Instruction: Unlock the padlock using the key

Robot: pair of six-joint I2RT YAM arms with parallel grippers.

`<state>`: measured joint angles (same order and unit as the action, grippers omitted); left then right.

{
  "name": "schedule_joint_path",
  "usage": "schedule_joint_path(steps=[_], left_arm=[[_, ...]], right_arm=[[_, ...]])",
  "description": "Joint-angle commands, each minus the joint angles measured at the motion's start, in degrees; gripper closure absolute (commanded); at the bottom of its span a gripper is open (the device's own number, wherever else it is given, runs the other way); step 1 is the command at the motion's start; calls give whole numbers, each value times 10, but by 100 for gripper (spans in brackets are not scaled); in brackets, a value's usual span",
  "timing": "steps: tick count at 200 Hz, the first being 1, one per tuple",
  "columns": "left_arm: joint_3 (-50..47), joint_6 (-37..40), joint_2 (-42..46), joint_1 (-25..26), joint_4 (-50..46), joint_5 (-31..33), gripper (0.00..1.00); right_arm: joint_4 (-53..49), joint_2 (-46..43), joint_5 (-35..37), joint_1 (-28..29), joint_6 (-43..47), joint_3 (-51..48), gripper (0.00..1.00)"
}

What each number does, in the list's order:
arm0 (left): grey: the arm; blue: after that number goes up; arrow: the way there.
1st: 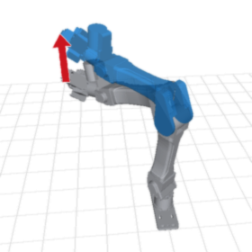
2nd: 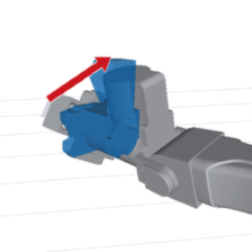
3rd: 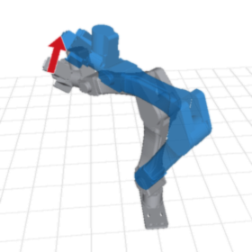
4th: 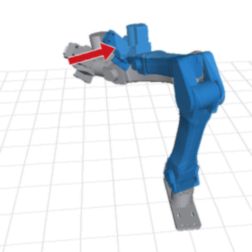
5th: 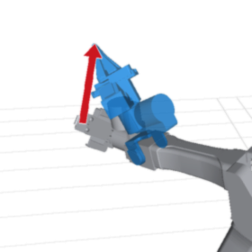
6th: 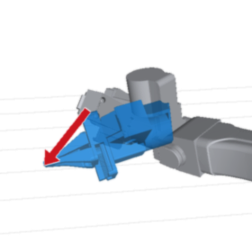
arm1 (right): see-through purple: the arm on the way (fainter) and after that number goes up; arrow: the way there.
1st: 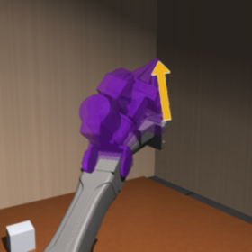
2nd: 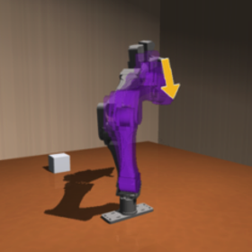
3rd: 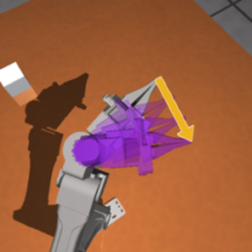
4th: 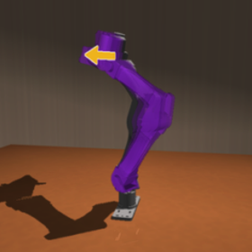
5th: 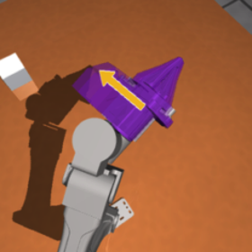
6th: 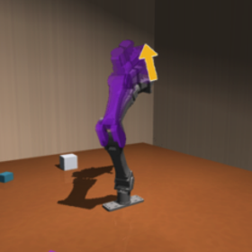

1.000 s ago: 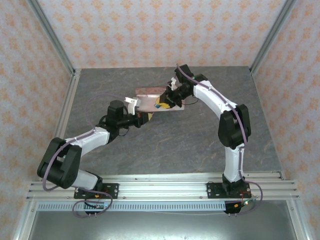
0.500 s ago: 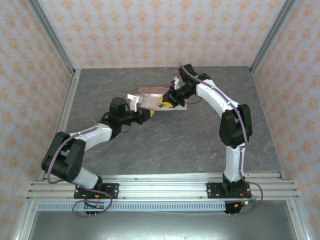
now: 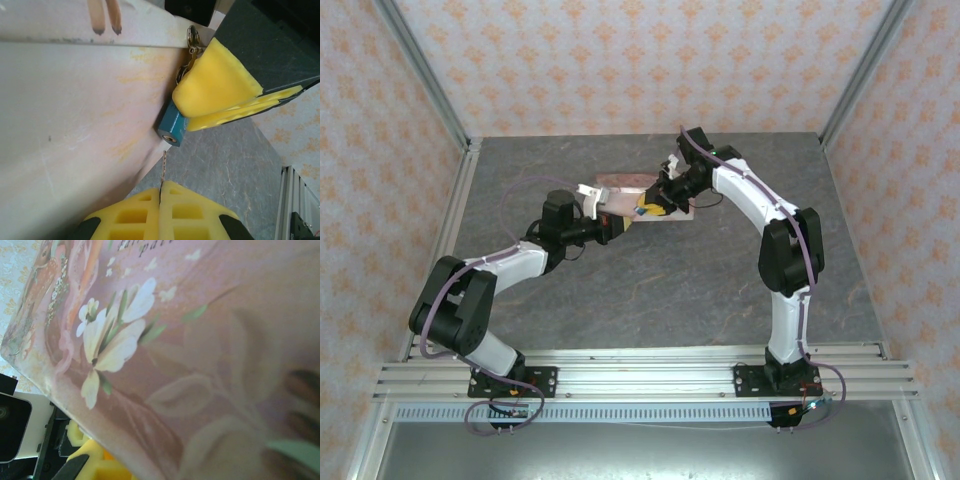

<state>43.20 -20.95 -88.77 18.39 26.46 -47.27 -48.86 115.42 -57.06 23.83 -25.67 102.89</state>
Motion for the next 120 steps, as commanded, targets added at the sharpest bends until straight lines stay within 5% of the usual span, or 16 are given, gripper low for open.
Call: schedule_joint_path(steps=[1, 120], left_arm=[[19, 16, -4, 1, 16, -17, 100], [30, 9, -12, 1, 30, -12, 100]], right_arm=[[6, 3, -33, 0, 8, 32, 100], [-4, 2, -45, -1, 15, 24, 100]])
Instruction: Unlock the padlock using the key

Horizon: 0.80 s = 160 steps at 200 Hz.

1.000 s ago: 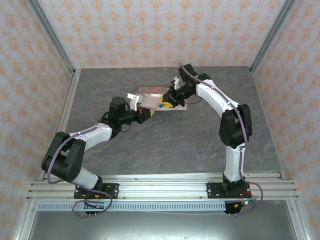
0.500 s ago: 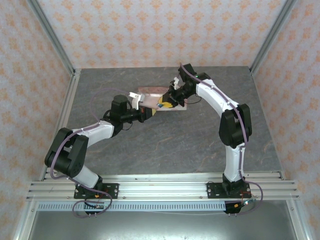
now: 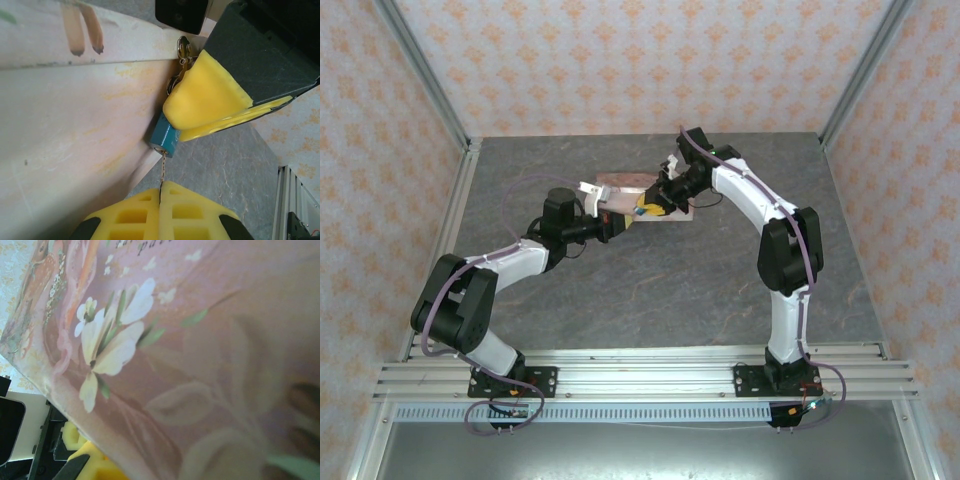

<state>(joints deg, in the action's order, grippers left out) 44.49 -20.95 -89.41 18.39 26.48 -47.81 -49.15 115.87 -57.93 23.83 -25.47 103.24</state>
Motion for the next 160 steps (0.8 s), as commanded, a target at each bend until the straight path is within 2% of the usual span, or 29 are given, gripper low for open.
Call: schedule_joint_path(steps=[1, 160], left_arm=[[17, 9, -6, 1, 30, -7, 100], [15, -13, -16, 6, 66, 17, 100]], right_arm=[[-2, -3, -37, -1, 13, 20, 100], [-41, 10, -75, 0, 55, 24, 100]])
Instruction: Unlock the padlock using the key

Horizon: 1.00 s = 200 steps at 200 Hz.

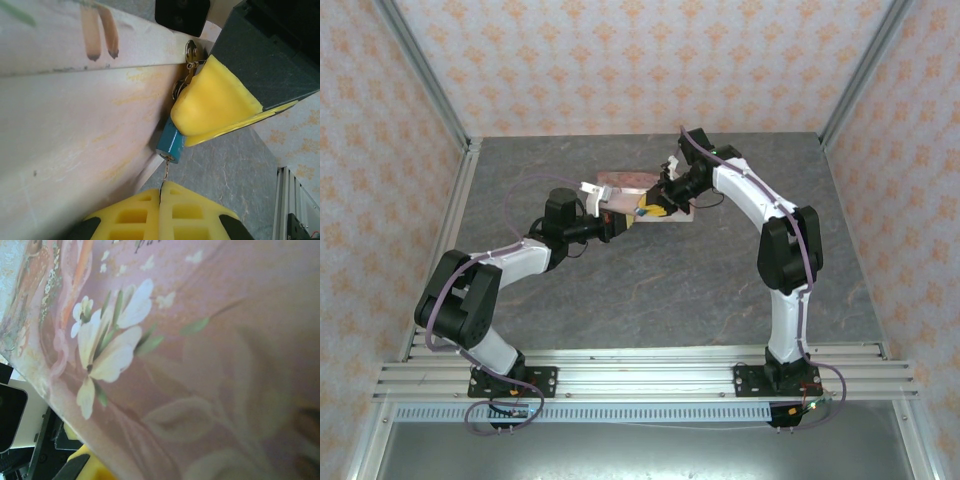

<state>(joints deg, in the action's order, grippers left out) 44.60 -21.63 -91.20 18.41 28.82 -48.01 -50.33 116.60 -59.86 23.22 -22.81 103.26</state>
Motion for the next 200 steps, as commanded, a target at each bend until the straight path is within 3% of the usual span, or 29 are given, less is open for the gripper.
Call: schedule_joint_path(steps=[1, 98, 200], left_arm=[[14, -5, 2, 6, 42, 20, 100], [-6, 42, 13, 36, 43, 96, 100], [-2, 72, 35, 35, 24, 101, 100]], right_arm=[[-30, 3, -57, 5, 29, 24, 100], [-31, 6, -90, 5, 11, 29, 100], [-96, 22, -86, 5, 48, 61, 100]])
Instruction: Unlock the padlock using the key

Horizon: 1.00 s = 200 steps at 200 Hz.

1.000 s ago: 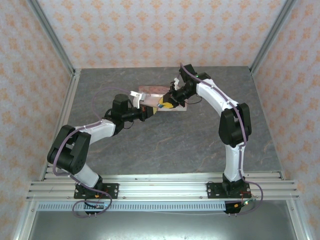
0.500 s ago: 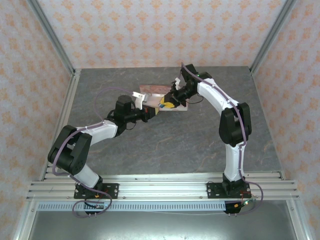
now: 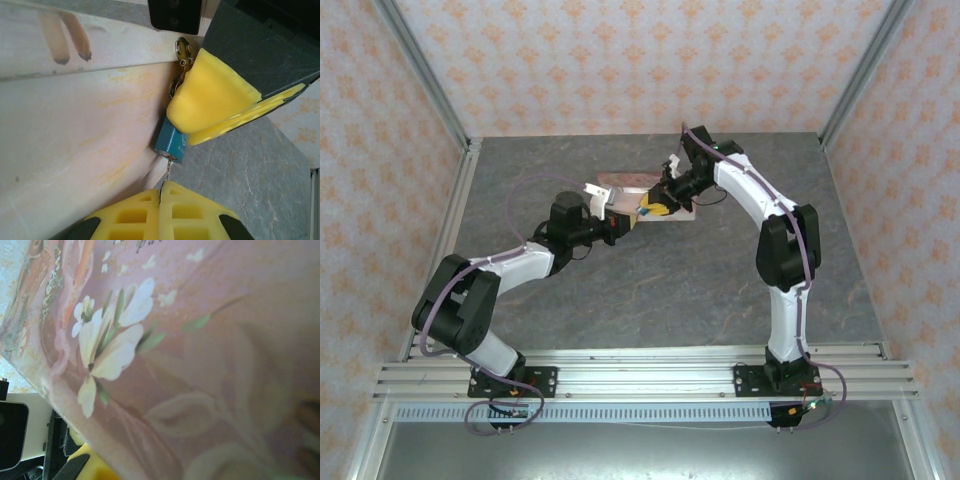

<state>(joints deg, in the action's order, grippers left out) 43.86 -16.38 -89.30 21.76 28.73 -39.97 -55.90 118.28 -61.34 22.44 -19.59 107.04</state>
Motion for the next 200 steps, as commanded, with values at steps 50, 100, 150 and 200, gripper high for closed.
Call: schedule_joint_path(steps=[50, 100, 150, 200], left_arm=[[12, 30, 18, 1, 14, 20, 100], [28, 20, 5, 1, 28, 9, 100], [19, 6, 9, 3, 54, 23, 100], [2, 37, 31, 14, 46, 82, 100]], right_arm=[[-55, 10, -76, 13, 15, 31, 100], [-54, 12, -76, 14, 13, 27, 100], [-24, 11, -92, 16, -10, 8, 100], [-45, 19, -105, 16, -7, 11, 100]])
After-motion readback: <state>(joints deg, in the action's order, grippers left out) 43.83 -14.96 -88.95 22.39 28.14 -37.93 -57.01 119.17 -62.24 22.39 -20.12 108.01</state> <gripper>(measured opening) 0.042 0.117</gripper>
